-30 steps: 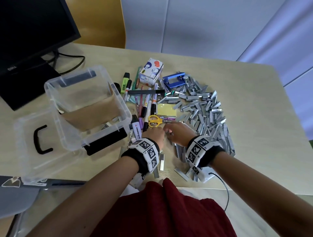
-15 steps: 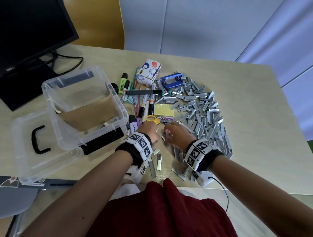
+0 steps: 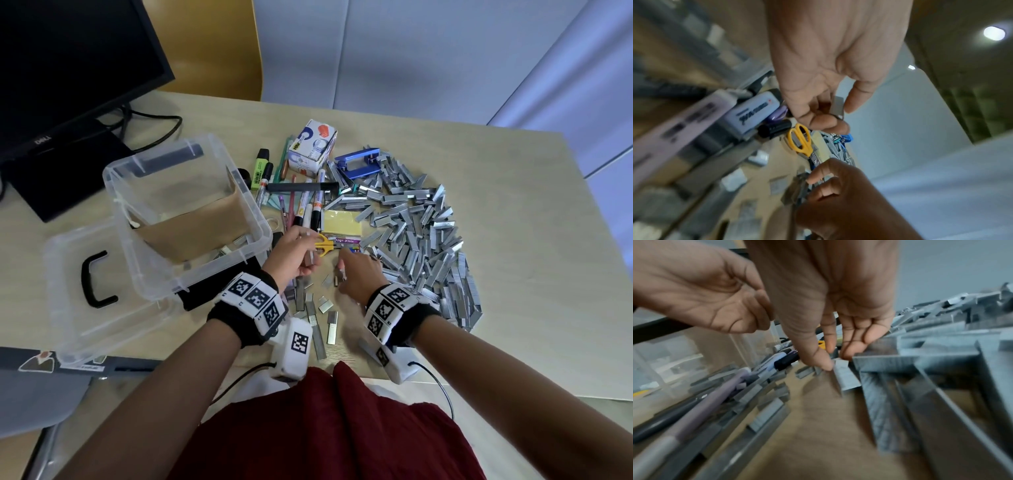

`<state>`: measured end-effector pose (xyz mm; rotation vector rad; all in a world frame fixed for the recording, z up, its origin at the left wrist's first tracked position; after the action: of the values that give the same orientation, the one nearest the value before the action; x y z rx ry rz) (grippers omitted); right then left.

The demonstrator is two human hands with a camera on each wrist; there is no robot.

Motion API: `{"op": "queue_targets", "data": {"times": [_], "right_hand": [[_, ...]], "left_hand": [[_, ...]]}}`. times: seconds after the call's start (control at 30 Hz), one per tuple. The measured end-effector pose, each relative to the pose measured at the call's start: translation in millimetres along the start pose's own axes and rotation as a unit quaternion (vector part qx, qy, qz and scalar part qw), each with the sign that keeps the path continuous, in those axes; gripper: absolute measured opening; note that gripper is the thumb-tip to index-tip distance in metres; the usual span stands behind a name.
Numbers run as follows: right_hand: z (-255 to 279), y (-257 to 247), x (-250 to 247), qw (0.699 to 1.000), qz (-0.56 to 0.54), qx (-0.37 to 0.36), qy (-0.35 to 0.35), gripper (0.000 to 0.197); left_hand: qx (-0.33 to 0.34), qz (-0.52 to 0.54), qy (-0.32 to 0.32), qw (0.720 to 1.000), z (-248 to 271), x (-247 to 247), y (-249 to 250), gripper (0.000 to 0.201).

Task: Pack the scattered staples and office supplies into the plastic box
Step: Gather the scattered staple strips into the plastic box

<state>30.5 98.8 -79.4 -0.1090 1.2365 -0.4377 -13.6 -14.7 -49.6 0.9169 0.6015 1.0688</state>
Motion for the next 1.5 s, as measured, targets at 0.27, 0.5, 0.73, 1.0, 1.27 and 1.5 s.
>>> {"op": "queue_targets", "data": {"times": [0.27, 0.5, 0.73, 1.0, 1.27, 1.5], "right_hand": [[-2, -2, -10, 0.984, -0.174, 0.013, 0.019, 0.027], [-2, -21, -41, 0.929, -0.368, -0.001, 0.031, 0.017], [-6, -16, -49, 0.926, -0.363, -0.003, 0.102, 0.013], [-16, -6, -10, 0.997, -0.021, -0.069, -0.016, 0.023], [-22, 3, -16, 0.997, -0.079, -0.02, 0.014, 0.017], [-2, -43, -42, 0.982, -0.131, -0.129, 0.039, 0.019]], "left_hand": [[-0.155, 0.112, -0.012, 0.982, -3, -1, -40, 0.036], [-0.164, 0.178, -0.091, 0.966, -2, 23, -43, 0.028], [-0.199, 0.157, -0.055, 0.966, -10, 24, -53, 0.046], [-0.185, 0.092, -0.009, 0.978, -18, 7, -60, 0.05], [-0.199, 0.109, -0.001, 0.974, -17, 5, -63, 0.051], [-0.204, 0.161, -0.014, 0.966, -14, 14, -59, 0.046]]}}
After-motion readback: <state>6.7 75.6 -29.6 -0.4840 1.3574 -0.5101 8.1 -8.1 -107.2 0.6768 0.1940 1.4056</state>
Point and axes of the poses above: each hand's wrist, its own z-axis away from the middle knuckle, its own x-axis out of the palm, y = z × x, the point moved 7 cm from there along -z, towards the middle knuckle, and after that the axes turned 2 degrees about y, right-handed, at the moved point
